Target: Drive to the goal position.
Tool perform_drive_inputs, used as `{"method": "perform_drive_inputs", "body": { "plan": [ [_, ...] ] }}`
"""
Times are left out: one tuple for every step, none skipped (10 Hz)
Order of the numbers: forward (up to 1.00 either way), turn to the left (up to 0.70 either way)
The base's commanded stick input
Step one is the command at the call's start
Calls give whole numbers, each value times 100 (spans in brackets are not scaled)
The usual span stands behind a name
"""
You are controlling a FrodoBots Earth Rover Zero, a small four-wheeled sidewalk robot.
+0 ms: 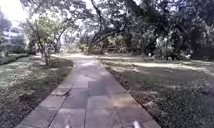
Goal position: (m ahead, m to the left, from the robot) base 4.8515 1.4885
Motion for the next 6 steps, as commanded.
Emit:
{"method": "perform_drive_inputs", "body": {
  "plan": [
    [50, 0],
    [50, 0],
    [50, 25],
    [50, 50],
    [50, 43],
    [50, 0]
  ]
}}
